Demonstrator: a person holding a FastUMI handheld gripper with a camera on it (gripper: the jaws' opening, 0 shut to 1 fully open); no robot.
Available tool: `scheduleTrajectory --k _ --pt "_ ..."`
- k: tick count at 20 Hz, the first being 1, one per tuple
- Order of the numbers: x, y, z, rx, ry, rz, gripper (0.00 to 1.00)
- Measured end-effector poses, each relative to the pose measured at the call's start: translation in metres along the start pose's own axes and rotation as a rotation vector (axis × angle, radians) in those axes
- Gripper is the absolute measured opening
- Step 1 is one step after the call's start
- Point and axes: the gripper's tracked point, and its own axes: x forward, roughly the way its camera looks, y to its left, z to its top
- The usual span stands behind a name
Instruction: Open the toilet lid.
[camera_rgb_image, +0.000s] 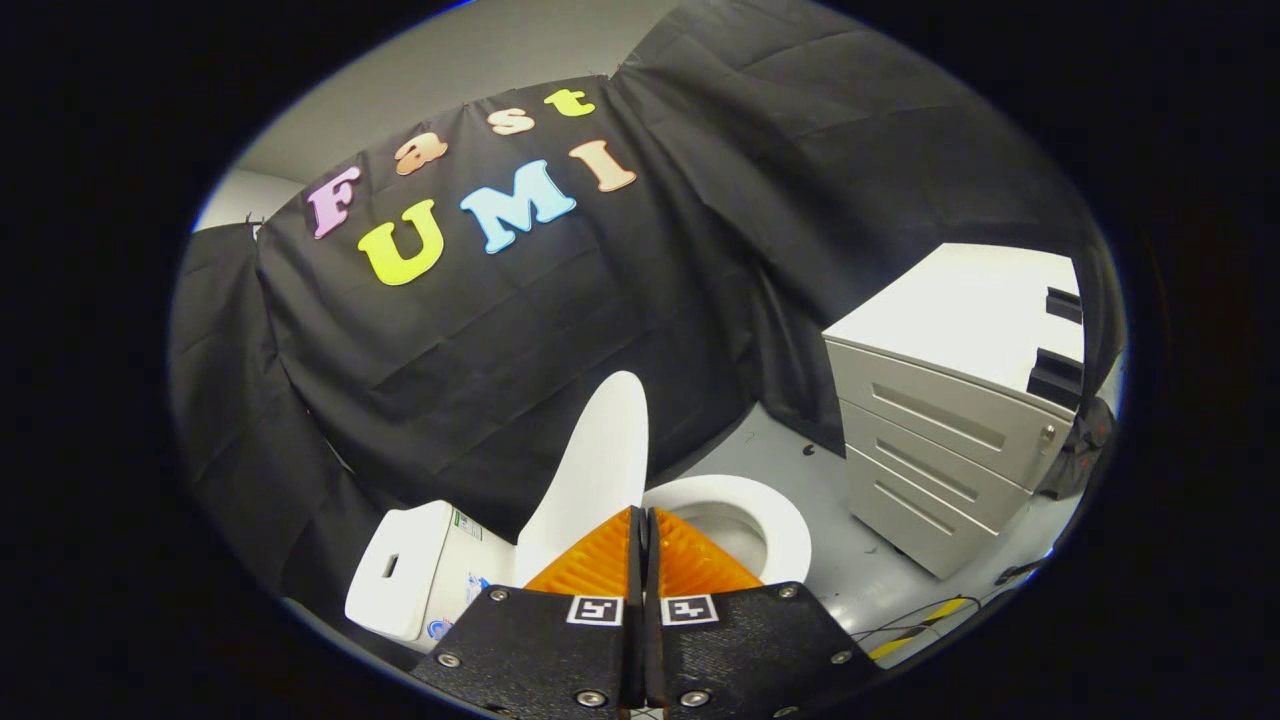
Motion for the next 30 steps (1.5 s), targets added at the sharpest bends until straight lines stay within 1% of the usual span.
scheduleTrajectory --k 6,19,25,30 --pt "-0.004 0.015 0.008 -0.079 -0.004 -0.008 0.0" --pt "-0.011 0.039 0.018 -0.169 -0.012 -0.056 0.0" --pt "-0.016 0.053 0.022 -0.198 -0.029 -0.065 0.0" --pt "-0.021 0.07 0.026 -0.262 -0.041 -0.066 0.0"
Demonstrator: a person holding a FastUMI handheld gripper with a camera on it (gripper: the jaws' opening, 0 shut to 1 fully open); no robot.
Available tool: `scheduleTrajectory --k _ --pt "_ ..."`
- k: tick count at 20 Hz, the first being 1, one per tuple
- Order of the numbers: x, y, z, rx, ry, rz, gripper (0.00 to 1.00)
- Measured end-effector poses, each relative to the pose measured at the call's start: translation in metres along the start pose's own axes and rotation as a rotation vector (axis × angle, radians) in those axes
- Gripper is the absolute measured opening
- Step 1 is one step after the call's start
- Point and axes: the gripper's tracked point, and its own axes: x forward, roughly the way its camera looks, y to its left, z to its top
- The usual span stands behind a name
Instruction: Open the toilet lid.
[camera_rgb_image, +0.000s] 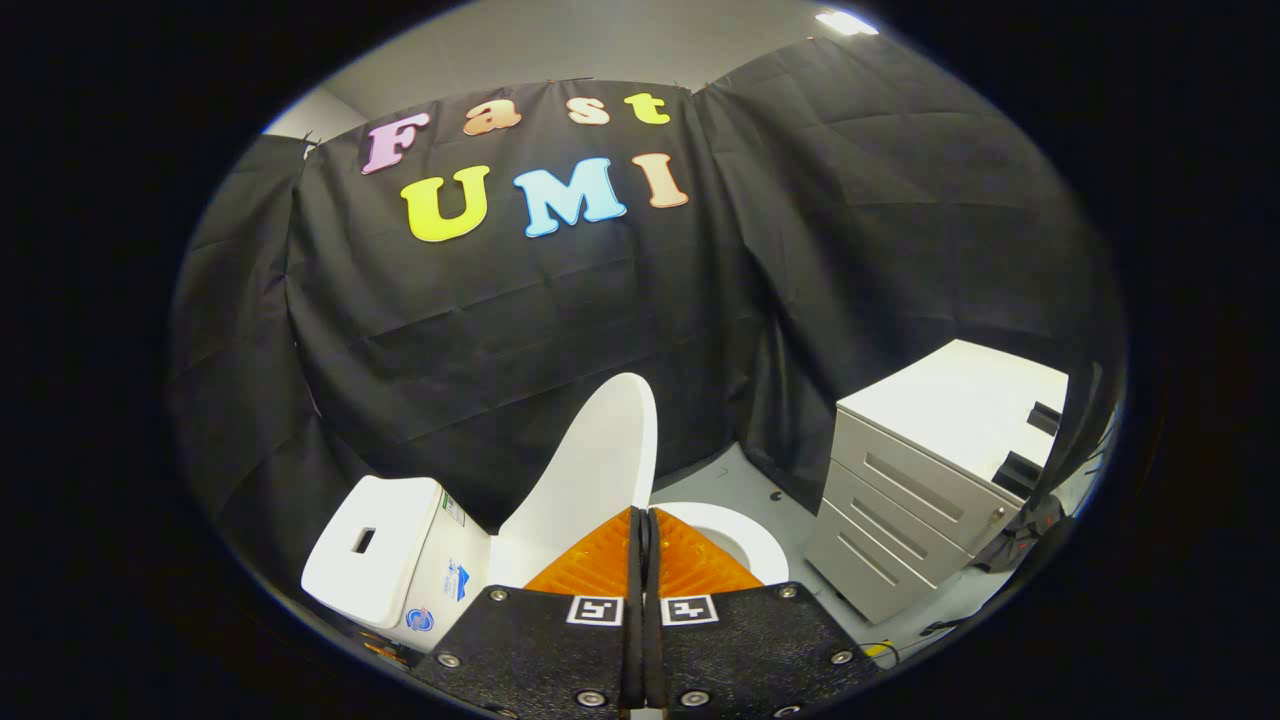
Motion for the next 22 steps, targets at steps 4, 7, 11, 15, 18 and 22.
scheduleTrajectory --k 4,7,11,15,18,22 --pt "-0.003 0.009 0.005 -0.032 -0.006 0.004 0.0" --pt "-0.006 0.016 0.008 -0.05 -0.008 0.01 0.0" --pt "-0.01 0.028 0.013 -0.089 -0.022 0.013 0.0" --pt "-0.017 0.041 0.017 -0.121 -0.039 0.021 0.0" --pt "-0.021 0.053 0.021 -0.117 -0.056 0.05 0.0" --pt "-0.027 0.068 0.025 -0.137 -0.068 0.075 0.0"
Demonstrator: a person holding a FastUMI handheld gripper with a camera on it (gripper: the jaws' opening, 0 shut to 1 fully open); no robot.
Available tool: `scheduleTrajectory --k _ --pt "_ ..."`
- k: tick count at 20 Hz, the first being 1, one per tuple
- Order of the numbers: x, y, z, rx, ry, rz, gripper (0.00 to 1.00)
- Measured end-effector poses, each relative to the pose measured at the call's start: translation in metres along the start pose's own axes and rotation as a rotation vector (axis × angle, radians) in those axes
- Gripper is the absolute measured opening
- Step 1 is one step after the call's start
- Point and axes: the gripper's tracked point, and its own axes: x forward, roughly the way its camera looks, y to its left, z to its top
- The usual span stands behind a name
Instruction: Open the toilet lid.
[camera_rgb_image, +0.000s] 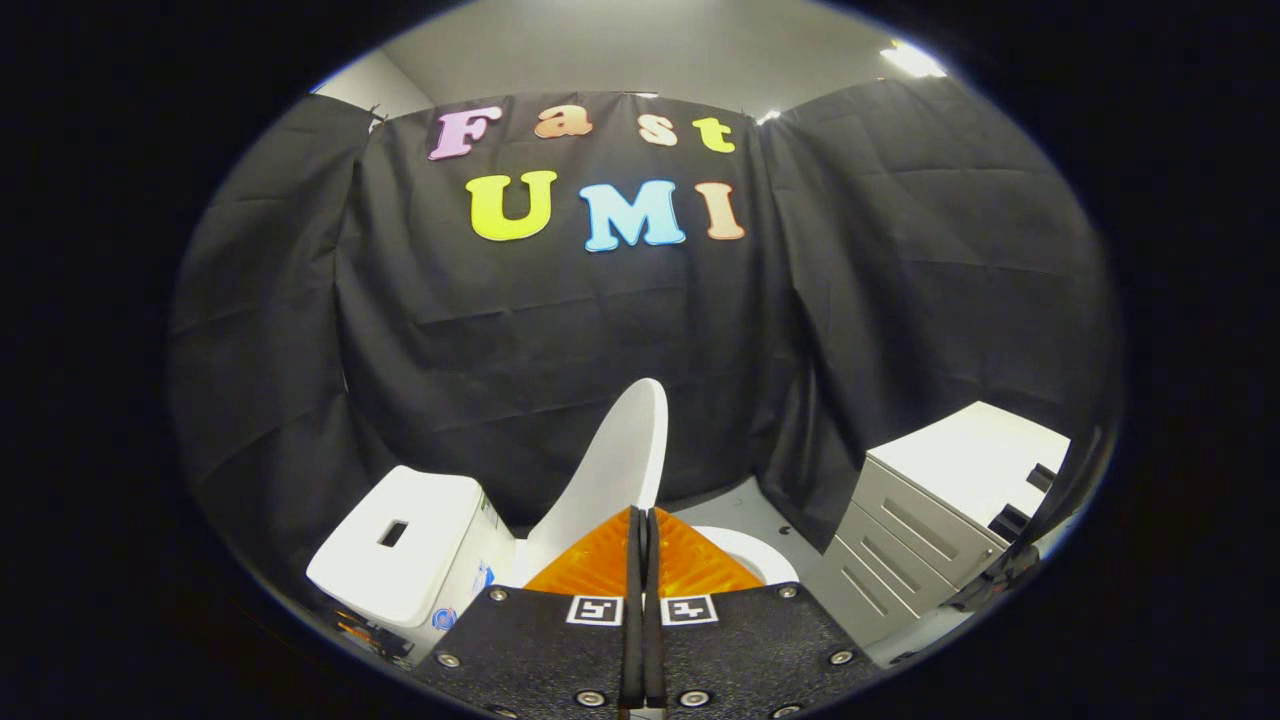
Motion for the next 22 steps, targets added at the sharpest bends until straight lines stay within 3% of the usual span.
scheduleTrajectory --k 22 --pt "-0.032 0.123 0.021 -0.24 -0.093 0.164 0.0"
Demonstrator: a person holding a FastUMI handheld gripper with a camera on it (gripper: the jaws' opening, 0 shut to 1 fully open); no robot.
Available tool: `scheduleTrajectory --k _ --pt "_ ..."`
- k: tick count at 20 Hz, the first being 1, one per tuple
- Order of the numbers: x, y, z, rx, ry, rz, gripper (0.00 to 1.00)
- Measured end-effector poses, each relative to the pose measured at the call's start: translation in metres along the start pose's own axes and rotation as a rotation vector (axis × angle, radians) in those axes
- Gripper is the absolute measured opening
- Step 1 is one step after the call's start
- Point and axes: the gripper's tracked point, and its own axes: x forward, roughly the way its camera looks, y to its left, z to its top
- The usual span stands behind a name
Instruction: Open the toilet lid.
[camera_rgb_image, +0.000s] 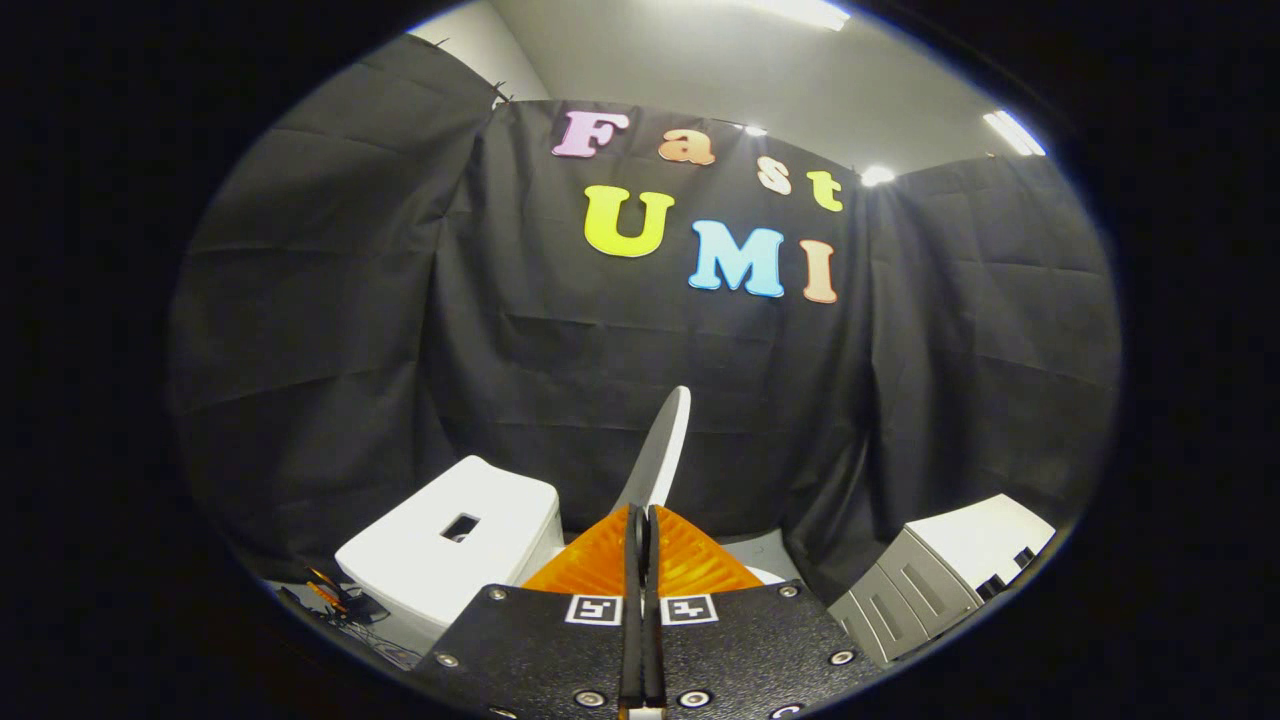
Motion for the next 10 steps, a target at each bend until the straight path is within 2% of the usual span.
scheduleTrajectory --k 4,10 --pt "-0.003 0.022 0.007 -0.003 -0.016 0.038 0.0" --pt "0.003 0.071 0.02 -0.017 -0.048 0.146 0.0"
